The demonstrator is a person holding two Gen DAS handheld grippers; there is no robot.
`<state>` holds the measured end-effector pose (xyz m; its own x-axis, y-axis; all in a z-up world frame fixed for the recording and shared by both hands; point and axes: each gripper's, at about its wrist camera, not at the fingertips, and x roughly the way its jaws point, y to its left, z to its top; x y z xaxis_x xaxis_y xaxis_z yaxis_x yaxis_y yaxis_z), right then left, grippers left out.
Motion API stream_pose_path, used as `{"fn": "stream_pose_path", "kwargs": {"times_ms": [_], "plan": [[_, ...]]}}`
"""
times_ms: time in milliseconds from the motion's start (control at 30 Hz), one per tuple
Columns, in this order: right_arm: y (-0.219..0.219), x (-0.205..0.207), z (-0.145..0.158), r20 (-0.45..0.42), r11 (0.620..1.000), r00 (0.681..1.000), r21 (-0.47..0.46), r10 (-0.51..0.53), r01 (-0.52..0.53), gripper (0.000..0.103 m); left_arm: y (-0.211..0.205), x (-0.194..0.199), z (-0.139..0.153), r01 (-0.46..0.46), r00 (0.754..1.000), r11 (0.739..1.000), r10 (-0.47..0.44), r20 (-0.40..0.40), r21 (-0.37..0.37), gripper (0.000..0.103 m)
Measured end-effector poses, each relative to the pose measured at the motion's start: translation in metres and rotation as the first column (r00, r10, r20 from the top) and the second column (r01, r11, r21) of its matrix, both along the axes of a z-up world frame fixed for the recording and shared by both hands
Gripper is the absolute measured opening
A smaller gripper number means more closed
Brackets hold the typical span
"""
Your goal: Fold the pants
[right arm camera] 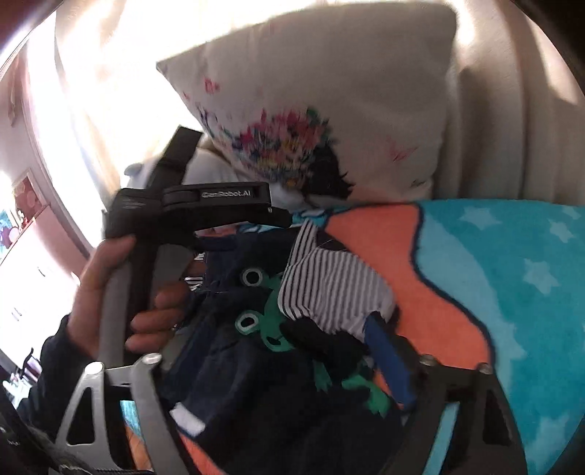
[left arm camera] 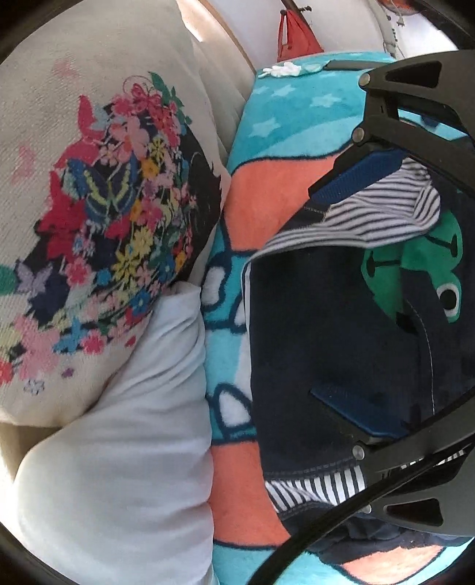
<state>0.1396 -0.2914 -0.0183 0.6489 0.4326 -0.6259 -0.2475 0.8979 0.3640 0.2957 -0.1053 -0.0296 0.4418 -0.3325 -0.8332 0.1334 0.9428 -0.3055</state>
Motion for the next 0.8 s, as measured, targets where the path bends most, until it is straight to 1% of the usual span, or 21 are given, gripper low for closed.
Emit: {"fn": "stream_pose_path", "kwargs": {"times_ms": [33, 67, 100, 133, 167, 200, 233, 267, 300, 367, 433, 500, 567, 633, 667, 700, 733, 767, 800], "plan": [[0.007, 0.009, -0.006, -0.034, 1.0, 0.999, -0.022, 0.02, -0.021, 0.07, 0.003, -0.001, 0.0, -0.004, 1.0, 1.0, 0.004, 0.002, 0.0, 0.098], [0.014, 0.017, -0.011, -0.067, 0.998, 0.997, -0.045, 0.039, -0.042, 0.059, 0.005, 0.0, -0.001, -0.012, 1.0, 1.0, 0.012, 0.0, 0.001, 0.098], [0.02, 0.021, -0.017, -0.095, 0.996, 0.994, -0.064, 0.051, -0.057, 0.053, 0.007, 0.001, -0.002, -0.019, 1.0, 1.0, 0.019, -0.003, 0.0, 0.098], [0.027, 0.027, -0.023, -0.124, 0.993, 0.991, -0.093, 0.059, -0.071, 0.05, 0.009, 0.002, -0.002, -0.02, 1.0, 1.0, 0.02, -0.007, -0.003, 0.098], [0.032, 0.031, -0.03, -0.147, 0.988, 0.988, -0.14, 0.045, -0.066, 0.03, 0.011, 0.004, -0.002, -0.021, 1.0, 1.0, 0.021, -0.012, -0.004, 0.098], [0.034, 0.033, -0.035, -0.162, 0.983, 0.987, -0.179, 0.015, -0.045, 0.011, 0.012, 0.005, -0.003, -0.022, 1.0, 1.0, 0.022, -0.018, -0.005, 0.098], [0.033, 0.033, -0.037, -0.168, 0.981, 0.986, -0.191, -0.005, -0.028, 0.011, 0.014, 0.007, -0.005, -0.026, 0.999, 1.0, 0.026, -0.025, -0.009, 0.098], [0.028, 0.028, -0.035, -0.158, 0.987, 0.987, -0.158, -0.003, -0.022, 0.011, 0.015, 0.008, -0.006, -0.026, 0.999, 1.0, 0.026, -0.029, -0.013, 0.098], [0.025, 0.023, -0.031, -0.145, 0.989, 0.989, -0.149, -0.008, -0.013, 0.01, 0.017, 0.009, -0.007, -0.023, 0.999, 1.0, 0.022, -0.033, -0.017, 0.098], [0.015, 0.003, -0.016, -0.078, 0.993, 0.997, -0.116, -0.021, 0.012, 0.01, 0.02, 0.01, -0.005, -0.021, 0.999, 1.0, 0.021, -0.033, -0.022, 0.098], [0.001, -0.018, -0.003, -0.031, 0.997, 0.999, -0.067, -0.035, 0.033, 0.01, 0.021, 0.009, -0.002, -0.021, 0.999, 0.999, 0.02, -0.032, -0.039, 0.098], [-0.012, -0.037, 0.004, 0.008, 0.998, 0.999, -0.039, -0.052, 0.052, 0.01, 0.022, 0.008, 0.001, -0.022, 0.999, 0.998, 0.02, -0.032, -0.064, 0.098], [-0.019, -0.048, 0.001, 0.009, 0.998, 0.998, -0.027, -0.055, 0.055, 0.01, 0.022, 0.006, 0.004, -0.022, 0.999, 0.997, 0.02, -0.029, -0.075, 0.098], [-0.018, -0.056, -0.005, 0.019, 0.999, 0.999, -0.017, -0.031, 0.032, 0.01, 0.02, 0.006, 0.005, -0.022, 0.999, 0.998, 0.02, -0.034, -0.062, 0.098], [-0.016, -0.059, -0.008, 0.009, 1.0, 1.0, -0.018, -0.023, 0.023, 0.01, 0.019, 0.006, 0.004, -0.025, 0.999, 0.998, 0.023, -0.035, -0.053, 0.098], [-0.014, -0.059, -0.009, 0.004, 1.0, 1.0, -0.023, -0.019, 0.019, 0.01, 0.017, 0.005, 0.004, -0.027, 0.999, 0.998, 0.026, -0.032, -0.048, 0.09], [-0.013, -0.06, -0.011, -0.001, 0.999, 1.0, -0.028, -0.016, 0.016, 0.01, 0.016, 0.004, 0.004, -0.032, 0.999, 0.999, 0.031, -0.025, -0.036, 0.079], [-0.011, -0.058, -0.015, -0.007, 1.0, 1.0, -0.025, -0.012, 0.012, 0.01, 0.016, 0.004, 0.004, -0.043, 0.999, 0.999, 0.042, -0.026, -0.012, 0.053], [-0.01, -0.056, -0.017, -0.01, 1.0, 1.0, -0.02, -0.007, 0.007, 0.01, 0.013, 0.006, 0.001, -0.052, 0.998, 0.999, 0.052, -0.034, 0.001, 0.031]]}}
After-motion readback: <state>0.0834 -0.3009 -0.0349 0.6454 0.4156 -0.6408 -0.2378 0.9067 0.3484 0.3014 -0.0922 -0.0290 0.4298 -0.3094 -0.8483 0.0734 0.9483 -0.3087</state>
